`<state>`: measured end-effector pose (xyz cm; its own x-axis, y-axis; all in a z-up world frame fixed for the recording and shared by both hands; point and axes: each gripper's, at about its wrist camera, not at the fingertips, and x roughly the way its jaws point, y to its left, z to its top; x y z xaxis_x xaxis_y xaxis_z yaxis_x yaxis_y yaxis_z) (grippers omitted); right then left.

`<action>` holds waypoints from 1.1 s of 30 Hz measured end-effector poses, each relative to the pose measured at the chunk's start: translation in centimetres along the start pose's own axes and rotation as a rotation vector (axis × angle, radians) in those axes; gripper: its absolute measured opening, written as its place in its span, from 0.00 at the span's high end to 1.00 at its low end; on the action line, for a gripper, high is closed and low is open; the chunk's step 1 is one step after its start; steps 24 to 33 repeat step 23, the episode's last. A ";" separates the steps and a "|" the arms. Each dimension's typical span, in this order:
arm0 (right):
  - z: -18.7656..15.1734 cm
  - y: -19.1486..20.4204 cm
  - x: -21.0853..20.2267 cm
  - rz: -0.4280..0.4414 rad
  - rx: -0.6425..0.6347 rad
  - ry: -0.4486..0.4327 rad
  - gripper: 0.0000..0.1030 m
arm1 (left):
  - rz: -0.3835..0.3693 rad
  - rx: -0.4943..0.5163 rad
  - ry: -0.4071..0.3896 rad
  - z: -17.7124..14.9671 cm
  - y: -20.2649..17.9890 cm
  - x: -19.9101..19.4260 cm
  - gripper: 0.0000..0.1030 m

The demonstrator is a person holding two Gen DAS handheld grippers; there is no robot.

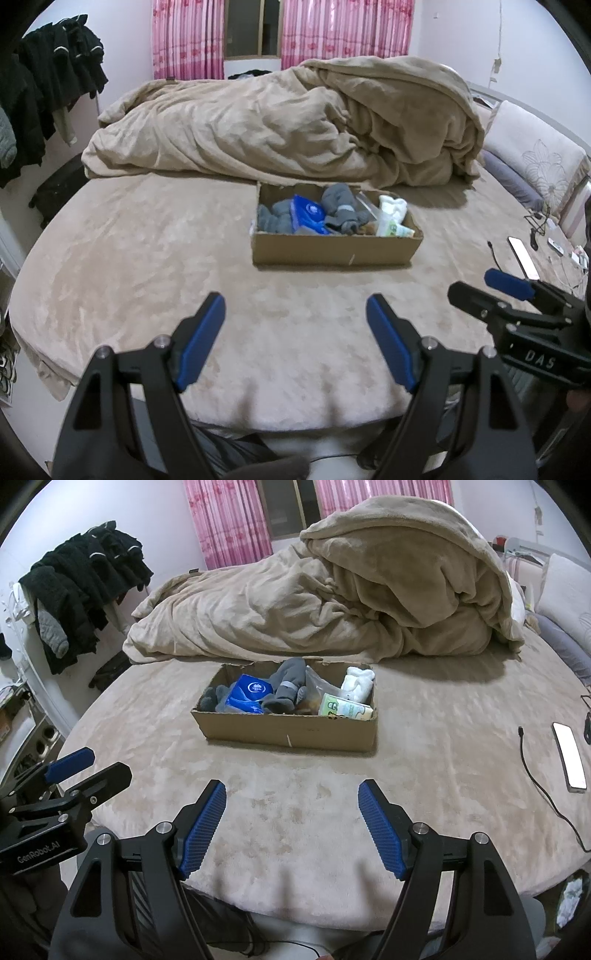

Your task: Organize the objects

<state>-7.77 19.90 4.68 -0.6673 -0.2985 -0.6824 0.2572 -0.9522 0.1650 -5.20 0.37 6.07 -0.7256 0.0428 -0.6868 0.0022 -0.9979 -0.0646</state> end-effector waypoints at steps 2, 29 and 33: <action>0.0 -0.1 0.0 0.000 -0.001 -0.001 0.25 | -0.001 -0.002 0.004 0.0 0.0 0.1 0.22; 1.1 -1.1 2.7 0.021 0.016 0.022 0.25 | -0.013 -0.034 0.051 1.3 0.0 3.8 0.19; 1.1 -1.1 2.7 0.021 0.016 0.022 0.25 | -0.013 -0.034 0.051 1.3 0.0 3.8 0.19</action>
